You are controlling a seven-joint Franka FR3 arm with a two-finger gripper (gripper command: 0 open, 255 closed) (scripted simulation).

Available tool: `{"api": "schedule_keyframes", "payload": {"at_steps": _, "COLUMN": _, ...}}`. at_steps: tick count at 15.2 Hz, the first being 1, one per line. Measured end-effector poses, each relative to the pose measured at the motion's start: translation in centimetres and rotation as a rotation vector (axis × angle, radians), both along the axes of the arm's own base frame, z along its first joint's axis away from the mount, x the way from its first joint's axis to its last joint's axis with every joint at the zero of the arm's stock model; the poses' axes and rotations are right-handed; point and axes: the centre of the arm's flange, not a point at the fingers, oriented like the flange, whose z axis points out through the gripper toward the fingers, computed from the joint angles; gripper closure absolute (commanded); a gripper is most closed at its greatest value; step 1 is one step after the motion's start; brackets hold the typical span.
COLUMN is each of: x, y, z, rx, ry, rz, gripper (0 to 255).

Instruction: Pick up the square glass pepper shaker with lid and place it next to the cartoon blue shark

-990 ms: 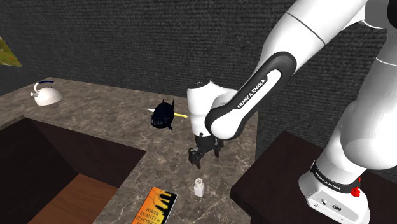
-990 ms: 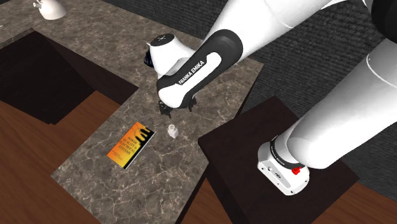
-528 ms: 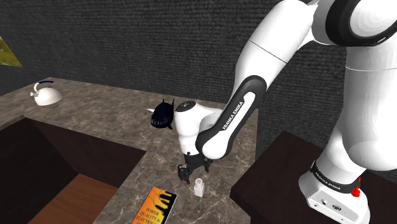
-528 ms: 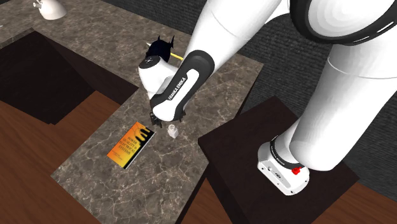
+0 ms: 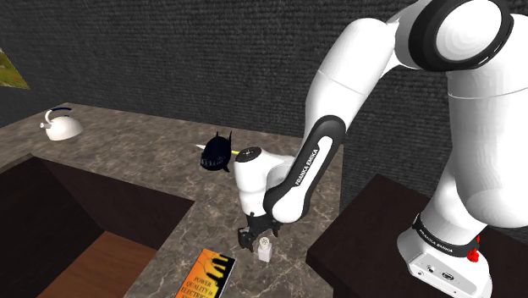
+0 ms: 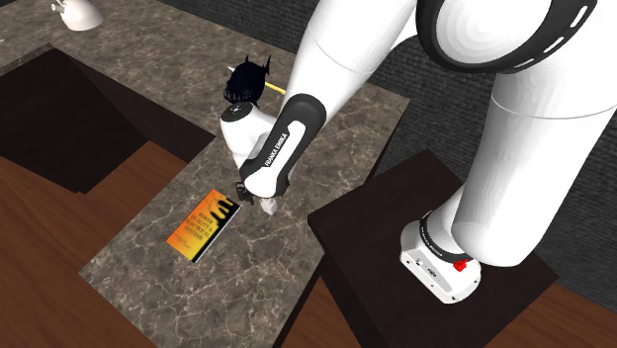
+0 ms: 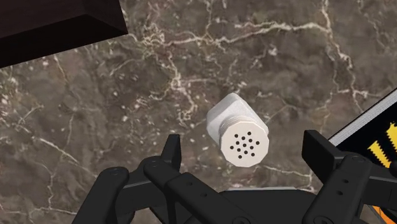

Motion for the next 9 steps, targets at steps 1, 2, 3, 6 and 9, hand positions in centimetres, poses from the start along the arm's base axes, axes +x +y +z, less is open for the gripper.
{"api": "schedule_keyframes", "payload": {"at_steps": 1, "x": 0.0, "y": 0.01, "z": -0.05, "rx": 0.0, "ry": 0.0, "rz": 0.0, "gripper": 0}}
{"api": "schedule_keyframes", "payload": {"at_steps": 2, "x": 0.0, "y": 0.03, "z": -0.06, "rx": 0.0, "ry": 0.0, "rz": 0.0, "gripper": 0}}
{"api": "schedule_keyframes", "payload": {"at_steps": 3, "x": -0.01, "y": 0.03, "z": -0.08, "rx": 0.0, "ry": 0.0, "rz": 0.0, "gripper": 0}}
{"api": "schedule_keyframes", "payload": {"at_steps": 6, "x": -0.01, "y": 0.03, "z": -0.08, "rx": 0.0, "ry": 0.0, "rz": 0.0, "gripper": 255}}
{"api": "schedule_keyframes", "payload": {"at_steps": 9, "x": 0.0, "y": 0.04, "z": -0.07, "rx": 0.0, "ry": -0.001, "rz": 0.0, "gripper": 255}}
